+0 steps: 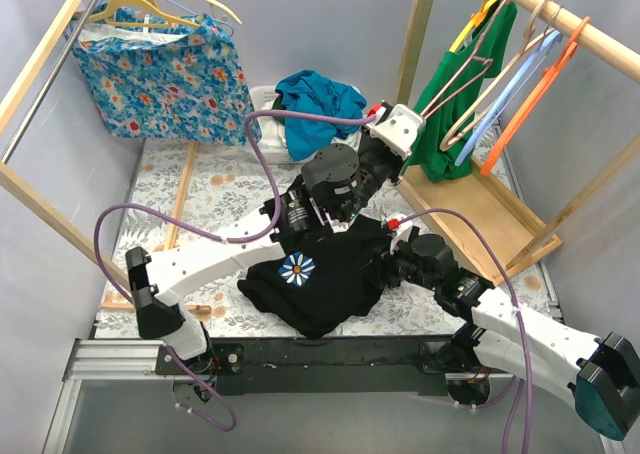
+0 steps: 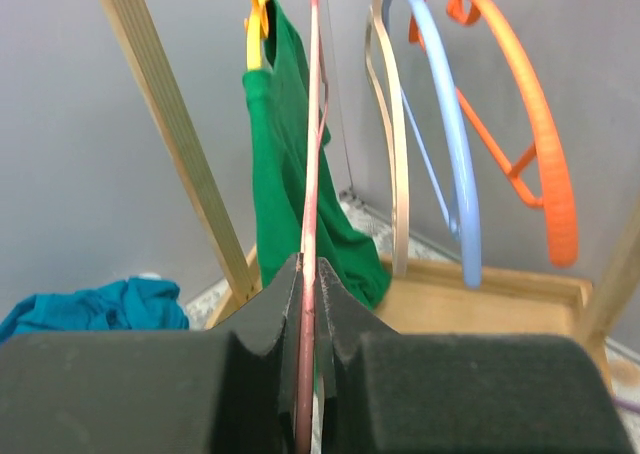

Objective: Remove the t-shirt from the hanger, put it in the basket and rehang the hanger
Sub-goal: Place the hanger at the clothesline.

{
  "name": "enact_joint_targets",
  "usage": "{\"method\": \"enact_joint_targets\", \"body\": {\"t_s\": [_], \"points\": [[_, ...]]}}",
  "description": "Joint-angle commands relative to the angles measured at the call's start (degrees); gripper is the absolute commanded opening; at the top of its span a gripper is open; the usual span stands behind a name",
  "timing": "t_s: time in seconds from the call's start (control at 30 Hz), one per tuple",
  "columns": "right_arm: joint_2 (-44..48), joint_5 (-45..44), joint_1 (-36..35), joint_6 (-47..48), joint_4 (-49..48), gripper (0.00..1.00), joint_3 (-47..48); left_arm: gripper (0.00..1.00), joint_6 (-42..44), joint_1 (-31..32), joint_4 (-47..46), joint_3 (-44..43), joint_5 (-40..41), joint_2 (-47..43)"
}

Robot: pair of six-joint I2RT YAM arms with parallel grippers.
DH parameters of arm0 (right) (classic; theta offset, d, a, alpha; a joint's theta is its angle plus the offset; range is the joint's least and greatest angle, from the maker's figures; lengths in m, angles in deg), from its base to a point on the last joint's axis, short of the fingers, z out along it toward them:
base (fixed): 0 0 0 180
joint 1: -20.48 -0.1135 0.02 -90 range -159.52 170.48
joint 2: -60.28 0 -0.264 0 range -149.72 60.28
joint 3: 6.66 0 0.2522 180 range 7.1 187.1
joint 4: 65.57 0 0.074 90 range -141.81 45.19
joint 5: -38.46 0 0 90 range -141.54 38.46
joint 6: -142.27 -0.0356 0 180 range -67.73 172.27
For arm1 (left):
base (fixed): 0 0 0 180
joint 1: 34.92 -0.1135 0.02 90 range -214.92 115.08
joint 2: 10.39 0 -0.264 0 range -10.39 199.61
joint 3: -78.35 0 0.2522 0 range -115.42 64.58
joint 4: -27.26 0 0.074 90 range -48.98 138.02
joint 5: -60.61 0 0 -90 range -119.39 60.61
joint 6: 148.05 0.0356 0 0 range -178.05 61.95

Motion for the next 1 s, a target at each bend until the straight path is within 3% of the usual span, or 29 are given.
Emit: {"method": "enact_joint_targets", "body": {"t_s": [0.0,0.1,0.47,0.67,0.97], "points": [[-1.3,0.7,-0.4,-0.4,-3.6,0.49,2.2,0.0,2.5,-2.3,-10.3,-5.4,-1.4,2.0],[-2.3,1.3,-0.5,-0.6,-3.9,0.49,2.4,0.0,0.2,-4.7,-11.0,-10.4,-4.4,5.5],[-2.9,0.9,-0.7,-0.4,-3.7,0.49,3.3,0.0,-9.2,-10.7,1.4,-28.1,-18.4,19.7],[-3.4,1.0,-0.9,-0.8,-3.9,0.49,2.9,0.0,-10.3,-11.3,3.3,-29.6,-23.3,23.1],[-3.5,0.6,-0.9,-1.3,-3.8,0.49,2.4,0.0,-12.8,-11.7,2.6,-23.2,-20.3,21.3]]}}
